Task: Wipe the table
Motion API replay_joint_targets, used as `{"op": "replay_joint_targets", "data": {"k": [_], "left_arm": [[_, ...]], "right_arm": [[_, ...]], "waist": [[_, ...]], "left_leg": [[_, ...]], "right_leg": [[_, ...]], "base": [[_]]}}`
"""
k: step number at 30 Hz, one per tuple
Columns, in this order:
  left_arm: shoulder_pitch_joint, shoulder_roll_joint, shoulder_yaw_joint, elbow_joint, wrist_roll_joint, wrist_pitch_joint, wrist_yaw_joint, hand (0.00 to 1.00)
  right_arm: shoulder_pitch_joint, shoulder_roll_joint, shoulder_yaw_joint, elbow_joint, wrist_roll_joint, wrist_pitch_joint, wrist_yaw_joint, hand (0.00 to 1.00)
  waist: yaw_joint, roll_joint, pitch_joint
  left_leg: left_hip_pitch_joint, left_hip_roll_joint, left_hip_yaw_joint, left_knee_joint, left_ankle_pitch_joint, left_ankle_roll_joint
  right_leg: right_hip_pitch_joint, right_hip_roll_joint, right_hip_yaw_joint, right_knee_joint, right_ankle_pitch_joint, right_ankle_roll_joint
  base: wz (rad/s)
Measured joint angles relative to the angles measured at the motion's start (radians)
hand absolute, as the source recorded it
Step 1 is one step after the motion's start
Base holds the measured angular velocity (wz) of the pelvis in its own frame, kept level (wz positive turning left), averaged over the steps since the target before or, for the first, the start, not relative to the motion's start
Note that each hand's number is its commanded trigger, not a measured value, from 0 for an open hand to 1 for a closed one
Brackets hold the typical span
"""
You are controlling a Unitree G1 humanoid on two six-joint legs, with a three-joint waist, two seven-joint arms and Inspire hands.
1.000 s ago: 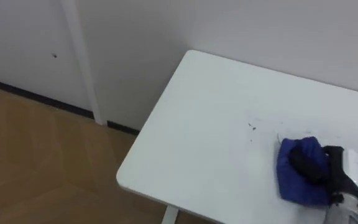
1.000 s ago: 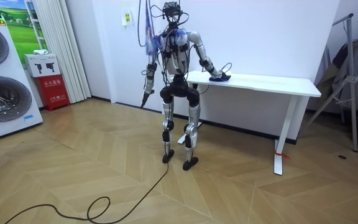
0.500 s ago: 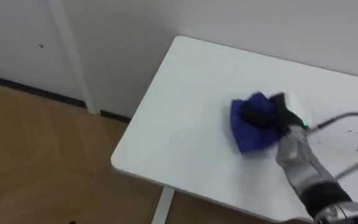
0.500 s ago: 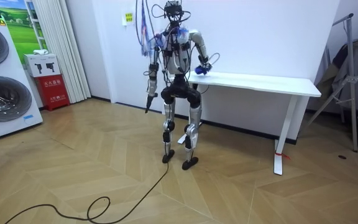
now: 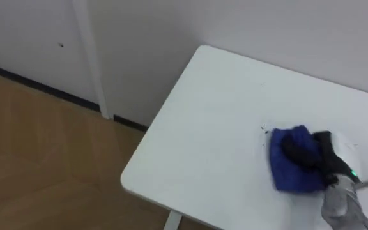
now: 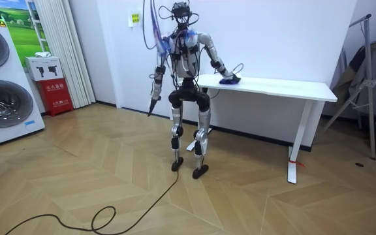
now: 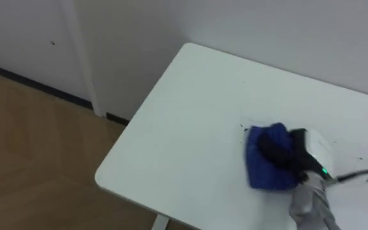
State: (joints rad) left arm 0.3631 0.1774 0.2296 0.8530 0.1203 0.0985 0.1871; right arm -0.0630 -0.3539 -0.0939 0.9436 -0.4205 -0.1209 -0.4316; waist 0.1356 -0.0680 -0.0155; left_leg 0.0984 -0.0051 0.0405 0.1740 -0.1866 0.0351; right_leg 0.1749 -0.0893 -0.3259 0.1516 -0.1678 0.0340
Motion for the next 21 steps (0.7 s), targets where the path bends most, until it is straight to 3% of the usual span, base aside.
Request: {"op": "replay_joint_targets", "data": {"k": [1,2,4,7,10,11,13,15,16,17,21], "left_arm": [[0.000,0.005,0.004,0.000,0.000,-0.008,0.002,0.00],[0.001,0.010,0.002,0.000,0.000,-0.012,0.002,0.00],[0.002,0.010,-0.001,0.001,0.000,-0.010,0.001,0.00],[-0.004,0.009,-0.029,0.008,-0.013,-0.010,0.001,0.00],[-0.020,0.005,-0.090,0.025,-0.021,-0.008,0.001,0.00],[-0.040,0.002,-0.118,0.052,-0.020,-0.002,-0.003,0.00],[-0.064,-0.008,-0.135,0.084,-0.007,0.013,-0.019,0.00],[-0.092,-0.014,-0.146,0.097,-0.012,0.024,-0.029,0.00],[-0.112,-0.014,-0.172,0.097,-0.032,0.026,-0.031,0.00],[-0.126,-0.013,-0.196,0.089,-0.053,0.025,-0.037,0.00],[-0.096,-0.004,-0.202,0.052,-0.072,0.029,-0.042,0.00]], "right_arm": [[0.033,-0.030,-0.020,0.023,0.034,0.000,-0.005,1.00],[0.064,-0.052,-0.047,0.041,0.054,0.001,-0.007,1.00],[0.081,-0.071,-0.077,0.061,0.090,0.014,-0.013,1.00],[0.064,-0.078,-0.076,0.062,0.118,0.053,-0.015,1.00],[-0.046,-0.045,-0.019,0.059,0.113,0.148,-0.010,1.00],[-0.121,-0.025,0.020,0.054,0.112,0.190,0.001,1.00],[-0.254,0.013,0.128,0.028,0.075,0.232,0.059,1.00],[-0.369,0.062,0.230,-0.003,0.029,0.232,0.124,1.00],[-0.452,0.090,0.293,-0.007,0.024,0.223,0.154,1.00],[-0.506,0.100,0.329,-0.007,0.024,0.199,0.176,1.00],[-0.539,0.102,0.351,-0.006,0.024,0.157,0.220,1.00]], "waist": [[-0.004,0.006,-0.0083],[-0.017,0.006,-0.0103],[-0.034,0.005,-0.0096],[-0.030,0.005,-0.0081],[0.003,0.012,-0.0069],[0.029,0.020,-0.0028],[0.053,0.032,0.0077],[0.066,0.039,0.0180],[0.081,0.044,0.0344],[0.102,0.052,0.0419],[0.126,0.041,0.0352]], "left_leg": [[0.001,-0.001,0.008,0.004,-0.009,0.002],[0.002,-0.001,0.010,0.016,-0.015,0.005],[0.002,-0.001,0.013,0.026,-0.018,0.006],[-0.009,0.003,0.035,0.034,-0.020,-0.002],[-0.036,0.015,0.046,0.036,-0.011,-0.005],[-0.052,0.019,0.049,0.038,-0.008,-0.006],[-0.079,0.028,0.048,0.051,-0.006,-0.008],[-0.107,0.031,0.037,0.050,0.006,-0.017],[-0.110,0.032,0.034,0.046,0.015,-0.024],[-0.119,0.033,0.021,0.045,0.025,-0.031],[-0.135,0.019,-0.050,0.008,0.061,-0.035]], "right_leg": [[0.003,-0.001,-0.001,0.000,0.003,0.005],[0.010,-0.003,0.000,0.000,0.004,0.007],[0.013,-0.005,-0.002,0.000,0.007,0.012],[-0.004,-0.004,0.004,0.003,0.011,0.012],[-0.049,0.008,0.025,0.017,0.027,-0.005],[-0.082,0.015,0.025,0.027,0.038,-0.016],[-0.122,0.028,0.023,0.035,0.052,-0.034],[-0.149,0.038,0.021,0.033,0.059,-0.045],[-0.157,0.042,0.022,0.033,0.057,-0.052],[-0.164,0.041,0.017,0.021,0.053,-0.058],[-0.169,0.035,-0.042,0.018,0.033,-0.060]], "base": [[-0.33],[-0.19],[-0.09],[-0.25],[-0.47],[-0.72],[-0.66],[-0.07],[0.24],[0.35],[0.65]]}}
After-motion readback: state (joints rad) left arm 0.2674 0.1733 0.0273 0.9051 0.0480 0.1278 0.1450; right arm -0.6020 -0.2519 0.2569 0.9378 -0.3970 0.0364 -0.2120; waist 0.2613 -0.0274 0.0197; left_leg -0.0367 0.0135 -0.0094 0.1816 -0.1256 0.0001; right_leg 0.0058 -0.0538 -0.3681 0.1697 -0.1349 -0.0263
